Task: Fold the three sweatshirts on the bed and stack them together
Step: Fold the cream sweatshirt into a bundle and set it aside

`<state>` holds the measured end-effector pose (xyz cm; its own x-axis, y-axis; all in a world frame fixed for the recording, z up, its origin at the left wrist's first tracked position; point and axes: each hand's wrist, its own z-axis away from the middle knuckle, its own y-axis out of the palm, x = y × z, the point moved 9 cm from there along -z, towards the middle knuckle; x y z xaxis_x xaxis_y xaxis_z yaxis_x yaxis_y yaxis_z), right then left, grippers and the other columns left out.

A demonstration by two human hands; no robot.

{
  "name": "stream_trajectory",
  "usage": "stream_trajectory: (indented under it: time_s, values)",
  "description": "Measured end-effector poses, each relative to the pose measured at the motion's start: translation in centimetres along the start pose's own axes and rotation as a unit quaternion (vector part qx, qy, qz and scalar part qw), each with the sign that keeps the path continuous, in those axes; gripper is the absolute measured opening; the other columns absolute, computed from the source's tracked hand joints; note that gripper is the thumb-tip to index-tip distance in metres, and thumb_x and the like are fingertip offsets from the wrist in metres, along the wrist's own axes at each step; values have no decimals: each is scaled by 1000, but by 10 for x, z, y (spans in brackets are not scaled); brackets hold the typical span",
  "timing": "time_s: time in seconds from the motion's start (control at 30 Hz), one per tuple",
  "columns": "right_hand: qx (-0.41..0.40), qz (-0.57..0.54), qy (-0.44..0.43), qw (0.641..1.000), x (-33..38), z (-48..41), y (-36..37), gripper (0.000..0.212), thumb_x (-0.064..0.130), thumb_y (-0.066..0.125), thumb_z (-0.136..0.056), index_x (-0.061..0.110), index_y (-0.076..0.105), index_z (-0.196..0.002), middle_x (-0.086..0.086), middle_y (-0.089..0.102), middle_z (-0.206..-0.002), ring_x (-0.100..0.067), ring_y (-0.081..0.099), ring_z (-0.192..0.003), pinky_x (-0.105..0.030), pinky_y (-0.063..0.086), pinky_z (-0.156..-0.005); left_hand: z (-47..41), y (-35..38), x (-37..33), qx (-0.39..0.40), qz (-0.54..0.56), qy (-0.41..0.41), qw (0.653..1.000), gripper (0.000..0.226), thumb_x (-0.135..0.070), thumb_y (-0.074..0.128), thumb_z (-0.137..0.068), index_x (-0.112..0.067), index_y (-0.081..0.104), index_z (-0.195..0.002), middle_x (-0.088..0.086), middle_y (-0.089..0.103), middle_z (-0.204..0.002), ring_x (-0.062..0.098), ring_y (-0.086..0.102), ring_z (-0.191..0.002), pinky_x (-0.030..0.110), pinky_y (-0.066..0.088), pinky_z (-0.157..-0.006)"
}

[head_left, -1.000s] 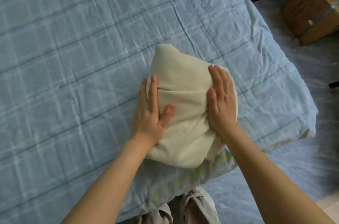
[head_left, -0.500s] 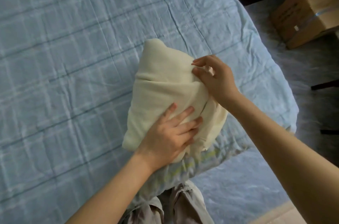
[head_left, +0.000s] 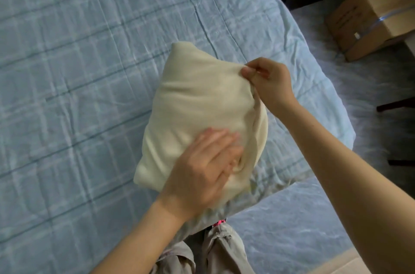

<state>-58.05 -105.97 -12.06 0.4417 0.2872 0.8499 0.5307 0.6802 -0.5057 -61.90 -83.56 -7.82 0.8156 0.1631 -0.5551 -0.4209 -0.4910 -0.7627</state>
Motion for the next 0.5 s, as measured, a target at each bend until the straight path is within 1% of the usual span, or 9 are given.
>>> stream_trajectory:
  time_s: [0.07,0.1,0.17,0.2,0.27,0.33,0.37,0.43,0.5]
  values:
    - [6,1,-9,1000,4,2,1,11,17,70,-90,23,70,-80,11,65,-70,3,56,-63,-12,44,-66,-13,-24,34,-44,-140,-68,987,42,-30,36,-104,-19,52,-141,4,44,-152,29,37,-142,54,18,-119]
    - [8,-1,-4,1000,5,3,1,10,17,69,-91,21,70,-83,8,65,-72,1,57,-64,-15,45,-66,-19,-27,51,-32,-189,-115,975,46,-37,34,-103,-24,45,-147,4,35,-157,33,29,-145,58,14,-118]
    - [2,18,0,1000,10,6,1,10,21,62,-96,19,72,-94,1,70,-86,-5,61,-71,-15,45,-66,-24,-15,69,16,-219,-182,958,54,-44,36,-100,-32,34,-152,4,21,-163,40,16,-148,65,9,-115]
    - [-11,44,-23,999,18,10,0,18,25,58,-98,18,72,-105,0,72,-101,-5,64,-83,-9,44,-71,-23,-8,70,27,-223,-192,955,55,-45,38,-99,-32,31,-153,5,18,-164,42,12,-149,67,9,-115]
    - [-25,88,-111,990,44,17,7,37,36,45,-102,20,63,-130,3,64,-130,-4,55,-117,-5,33,-92,-16,3,66,24,-242,-179,953,56,-46,37,-101,-31,28,-154,7,16,-164,44,10,-148,68,9,-114]
    - [31,157,-165,973,53,21,34,46,42,34,-105,26,49,-146,4,51,-147,-9,40,-137,-18,25,-110,-8,9,63,15,-257,-163,953,58,-47,34,-102,-28,24,-155,9,13,-164,45,8,-148,69,10,-114]
    - [74,197,-153,966,45,20,49,47,42,30,-107,28,42,-150,4,45,-153,-13,35,-142,-27,22,-116,-8,11,62,17,-262,-150,953,59,-47,34,-102,-26,24,-156,9,11,-164,44,8,-149,69,10,-114]
    - [139,206,-89,965,17,22,65,45,35,29,-109,24,39,-152,2,43,-155,-17,35,-143,-30,20,-118,-10,15,59,42,-249,-112,961,62,-46,39,-98,-26,25,-155,7,13,-165,40,8,-150,67,11,-114]
    - [152,177,-78,969,7,22,64,43,32,30,-110,19,43,-148,1,48,-150,-17,40,-137,-19,20,-107,-4,7,60,38,-202,-102,973,63,-43,45,-95,-27,29,-153,3,19,-163,31,12,-151,63,15,-115]
